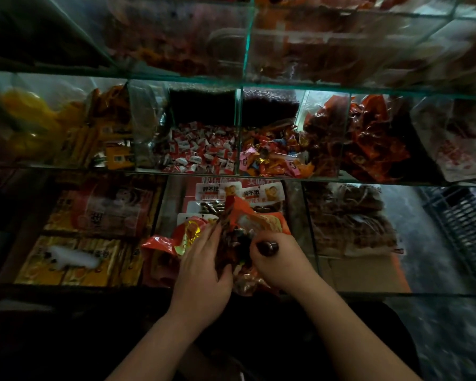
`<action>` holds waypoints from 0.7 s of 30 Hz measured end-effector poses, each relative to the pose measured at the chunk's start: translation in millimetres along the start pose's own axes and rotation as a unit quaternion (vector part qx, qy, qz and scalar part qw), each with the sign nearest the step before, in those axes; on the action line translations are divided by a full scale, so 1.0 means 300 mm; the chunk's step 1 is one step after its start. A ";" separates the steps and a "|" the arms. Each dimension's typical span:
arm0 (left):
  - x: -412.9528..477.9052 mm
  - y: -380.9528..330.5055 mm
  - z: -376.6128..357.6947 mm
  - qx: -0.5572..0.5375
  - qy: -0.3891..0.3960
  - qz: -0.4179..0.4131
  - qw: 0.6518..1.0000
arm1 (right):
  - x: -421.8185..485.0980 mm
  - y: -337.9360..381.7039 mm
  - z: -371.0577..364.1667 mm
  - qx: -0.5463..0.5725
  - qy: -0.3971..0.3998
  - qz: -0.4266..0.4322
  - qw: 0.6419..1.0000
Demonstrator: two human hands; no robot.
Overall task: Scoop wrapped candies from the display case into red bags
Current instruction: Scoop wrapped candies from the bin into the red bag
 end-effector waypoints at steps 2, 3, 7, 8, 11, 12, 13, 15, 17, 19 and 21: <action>-0.004 0.000 -0.002 0.000 0.003 0.001 1.000 | -0.002 -0.001 -0.010 0.028 0.003 -0.029 0.999; -0.008 -0.001 -0.003 0.001 0.004 0.002 1.000 | -0.011 -0.005 -0.015 0.063 -0.015 -0.045 0.997; -0.015 0.005 -0.004 0.001 0.003 0.008 1.000 | -0.077 -0.015 -0.013 0.240 -0.116 -0.091 0.960; -0.014 0.007 -0.003 0.000 0.000 0.008 1.000 | -0.098 -0.012 -0.005 0.271 -0.134 -0.096 0.948; -0.008 0.002 -0.001 0.001 -0.013 0.005 1.000 | -0.149 0.007 0.028 0.299 -0.161 -0.089 0.936; -0.006 -0.003 0.000 0.002 -0.016 0.004 1.000 | -0.158 0.013 0.036 0.311 -0.165 -0.085 0.932; -0.003 -0.007 0.000 0.003 -0.017 0.002 1.000 | -0.167 0.016 0.044 0.326 -0.168 -0.084 0.927; 0.002 -0.013 0.001 0.003 -0.016 0.001 1.000 | -0.181 0.017 0.060 0.343 -0.183 -0.087 0.917; 0.003 -0.014 0.003 -0.006 -0.018 -0.001 1.000 | -0.202 0.013 0.074 0.370 -0.197 -0.084 0.904; 0.003 -0.015 0.009 -0.014 -0.015 0.000 1.000 | -0.229 0.006 0.085 0.416 -0.205 -0.072 0.883; 0.004 -0.016 0.013 -0.008 -0.005 0.010 1.000 | -0.255 -0.011 0.095 0.433 -0.219 -0.065 0.872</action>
Point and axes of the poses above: each hand's wrist, its own x-axis towards the middle knuckle, its own z-axis out of the back of the hand, y = z × x, the point moved 3 cm from there along x, towards the middle knuckle, and after that the axes turned 13 degrees about y, right-handed, at the moved point
